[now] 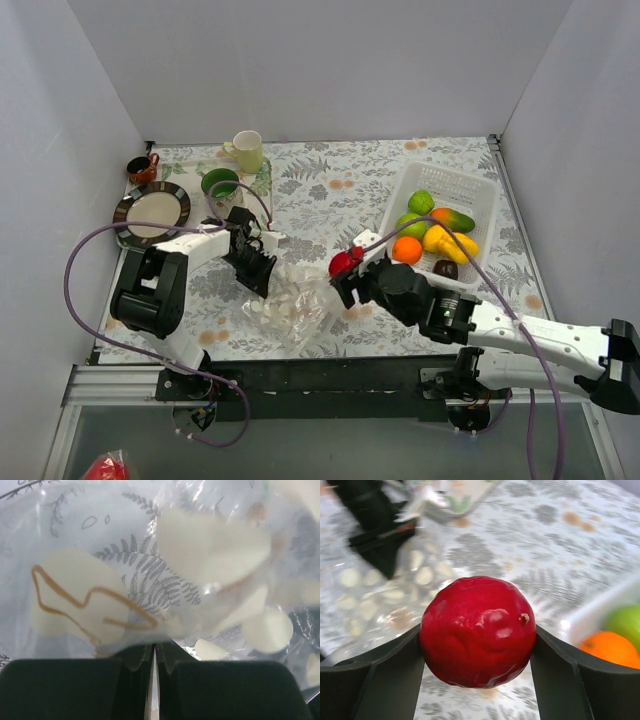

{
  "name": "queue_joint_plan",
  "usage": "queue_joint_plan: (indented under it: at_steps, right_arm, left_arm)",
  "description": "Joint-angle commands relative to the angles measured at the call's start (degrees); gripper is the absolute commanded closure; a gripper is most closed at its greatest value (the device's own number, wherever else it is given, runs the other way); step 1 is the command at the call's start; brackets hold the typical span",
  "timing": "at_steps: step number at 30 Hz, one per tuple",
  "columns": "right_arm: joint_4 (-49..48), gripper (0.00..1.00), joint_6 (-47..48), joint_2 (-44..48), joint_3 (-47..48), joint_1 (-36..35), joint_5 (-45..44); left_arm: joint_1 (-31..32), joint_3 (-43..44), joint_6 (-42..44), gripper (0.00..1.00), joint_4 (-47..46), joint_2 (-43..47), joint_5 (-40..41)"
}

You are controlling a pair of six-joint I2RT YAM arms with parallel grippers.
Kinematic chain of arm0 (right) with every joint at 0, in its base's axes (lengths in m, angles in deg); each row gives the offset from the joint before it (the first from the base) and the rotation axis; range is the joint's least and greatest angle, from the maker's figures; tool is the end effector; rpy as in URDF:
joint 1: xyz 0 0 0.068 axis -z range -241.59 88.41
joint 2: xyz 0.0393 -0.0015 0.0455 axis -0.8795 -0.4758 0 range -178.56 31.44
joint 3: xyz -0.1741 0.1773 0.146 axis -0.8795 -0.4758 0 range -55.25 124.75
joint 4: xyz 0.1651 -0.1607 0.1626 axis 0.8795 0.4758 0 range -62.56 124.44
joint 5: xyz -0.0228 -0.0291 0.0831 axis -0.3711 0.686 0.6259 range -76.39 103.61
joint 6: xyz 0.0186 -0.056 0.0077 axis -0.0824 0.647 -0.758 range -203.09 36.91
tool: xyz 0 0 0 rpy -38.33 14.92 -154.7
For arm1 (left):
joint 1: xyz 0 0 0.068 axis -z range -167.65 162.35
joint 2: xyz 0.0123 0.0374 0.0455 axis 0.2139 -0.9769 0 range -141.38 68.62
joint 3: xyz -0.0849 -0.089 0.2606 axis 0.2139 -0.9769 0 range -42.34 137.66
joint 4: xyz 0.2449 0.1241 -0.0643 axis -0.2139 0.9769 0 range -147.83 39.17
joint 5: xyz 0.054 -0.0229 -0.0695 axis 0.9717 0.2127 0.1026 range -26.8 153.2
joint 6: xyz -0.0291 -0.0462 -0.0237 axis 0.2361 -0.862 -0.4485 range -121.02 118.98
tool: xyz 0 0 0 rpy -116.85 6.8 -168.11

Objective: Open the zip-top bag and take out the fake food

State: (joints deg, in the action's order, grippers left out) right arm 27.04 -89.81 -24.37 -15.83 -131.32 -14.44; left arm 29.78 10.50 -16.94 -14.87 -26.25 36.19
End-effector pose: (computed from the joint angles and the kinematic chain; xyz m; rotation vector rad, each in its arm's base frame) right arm 0.1038 0.2216 0.2963 -0.6561 1.7232 0.4895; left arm 0.2726 -0.1063 0.1459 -0.0711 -3.0012 0.7284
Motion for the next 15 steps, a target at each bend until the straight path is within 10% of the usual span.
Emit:
queue_joint_plan:
  at_steps: [1,4,8,13,15]
  right_arm:
    - [9.02,0.45,2.41,6.58,1.27,10.62,-13.6]
    - [9.28,0.44,2.42,8.96,2.15,20.73,-15.89]
    - [14.72,0.19,-1.62,5.64,5.75,30.25,-15.19]
    - [23.07,0.02,-6.46,-1.49,10.41,34.66,-16.94]
    - [26.15,0.02,-7.43,-3.15,12.17,34.93,-18.0]
  left_arm:
    - [0.15,4.1,-0.16,1.0,-0.25,-0.93,1.34]
    - [0.06,6.83,-0.77,1.0,1.33,0.03,-1.38]
    - [0.15,12.18,-2.62,0.98,2.21,2.14,-3.66]
    - [0.15,17.73,-3.76,0.67,3.62,3.64,-6.21]
    - [0.15,18.96,-5.17,0.34,2.66,4.6,-5.96]
